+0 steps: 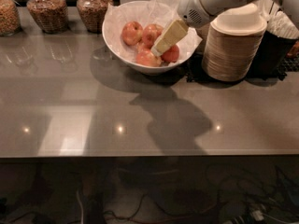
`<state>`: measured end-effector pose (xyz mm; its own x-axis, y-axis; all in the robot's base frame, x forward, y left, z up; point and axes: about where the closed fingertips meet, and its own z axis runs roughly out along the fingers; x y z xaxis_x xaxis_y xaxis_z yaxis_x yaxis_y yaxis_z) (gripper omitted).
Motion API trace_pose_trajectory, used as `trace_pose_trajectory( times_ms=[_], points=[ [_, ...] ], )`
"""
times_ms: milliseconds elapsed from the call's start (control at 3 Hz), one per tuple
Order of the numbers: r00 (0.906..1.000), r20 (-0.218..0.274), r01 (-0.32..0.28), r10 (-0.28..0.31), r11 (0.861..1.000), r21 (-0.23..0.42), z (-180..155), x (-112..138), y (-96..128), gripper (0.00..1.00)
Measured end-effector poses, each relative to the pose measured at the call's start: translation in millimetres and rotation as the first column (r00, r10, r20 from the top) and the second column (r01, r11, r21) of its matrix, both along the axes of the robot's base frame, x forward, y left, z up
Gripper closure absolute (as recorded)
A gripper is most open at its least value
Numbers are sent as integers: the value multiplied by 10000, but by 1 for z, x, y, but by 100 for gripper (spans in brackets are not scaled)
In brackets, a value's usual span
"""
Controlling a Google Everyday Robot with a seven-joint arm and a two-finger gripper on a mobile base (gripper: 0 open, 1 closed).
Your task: Pick apple from white bowl
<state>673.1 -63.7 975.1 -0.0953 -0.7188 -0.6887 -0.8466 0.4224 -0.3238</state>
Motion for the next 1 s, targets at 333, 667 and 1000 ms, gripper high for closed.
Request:
trace_pose_trajectory(
  times_ms=[333,667,1000],
  points=[
    [9994,-312,-149,153,9998,119,-13,17,17,0],
    [9982,-557,-203,216,9995,236,-25,30,28,0],
    [9971,-745,-126,147,9995,294,-36,44,33,0]
  ],
)
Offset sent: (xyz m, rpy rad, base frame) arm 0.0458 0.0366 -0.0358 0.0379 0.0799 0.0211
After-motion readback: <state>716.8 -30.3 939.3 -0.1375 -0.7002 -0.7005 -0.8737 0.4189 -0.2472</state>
